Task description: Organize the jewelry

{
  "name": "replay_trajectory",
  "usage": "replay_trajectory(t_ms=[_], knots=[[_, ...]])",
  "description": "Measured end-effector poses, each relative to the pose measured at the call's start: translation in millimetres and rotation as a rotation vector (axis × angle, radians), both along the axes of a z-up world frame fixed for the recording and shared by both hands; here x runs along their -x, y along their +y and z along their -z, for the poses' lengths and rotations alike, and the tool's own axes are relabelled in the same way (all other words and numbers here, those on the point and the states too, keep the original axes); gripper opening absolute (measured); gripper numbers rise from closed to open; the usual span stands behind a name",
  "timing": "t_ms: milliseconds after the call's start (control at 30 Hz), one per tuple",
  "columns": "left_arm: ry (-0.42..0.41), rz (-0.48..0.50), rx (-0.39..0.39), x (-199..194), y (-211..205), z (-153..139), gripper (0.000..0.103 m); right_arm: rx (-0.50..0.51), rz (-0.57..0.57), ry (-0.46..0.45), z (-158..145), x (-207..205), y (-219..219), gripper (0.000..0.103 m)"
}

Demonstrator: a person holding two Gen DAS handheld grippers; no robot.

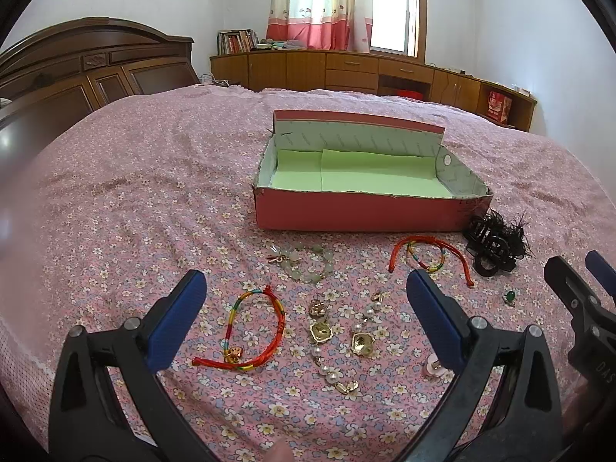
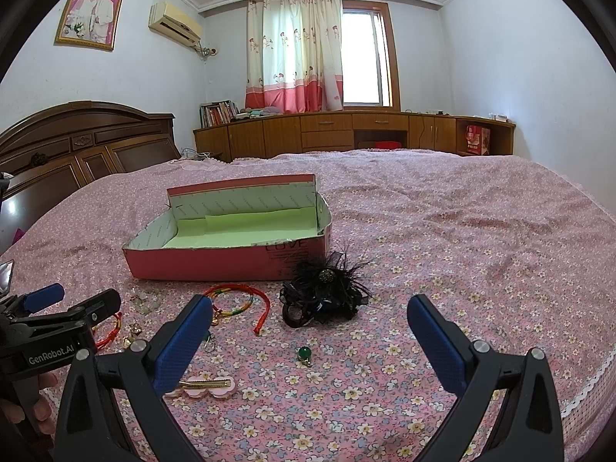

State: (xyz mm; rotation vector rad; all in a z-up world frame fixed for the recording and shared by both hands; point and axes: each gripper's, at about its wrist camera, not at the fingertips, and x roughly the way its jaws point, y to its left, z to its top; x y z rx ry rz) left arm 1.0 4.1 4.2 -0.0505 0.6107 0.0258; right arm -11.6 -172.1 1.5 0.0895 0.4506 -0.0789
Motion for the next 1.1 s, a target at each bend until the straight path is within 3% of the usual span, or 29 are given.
replay_trajectory(t_ms=[1100], knots=[[-0.008,0.001,-0.010,-0.4,-0.5,-1.4,0.097,-0.001,0.000,-0.002,-1.4,-0.2,0.1,0.103]])
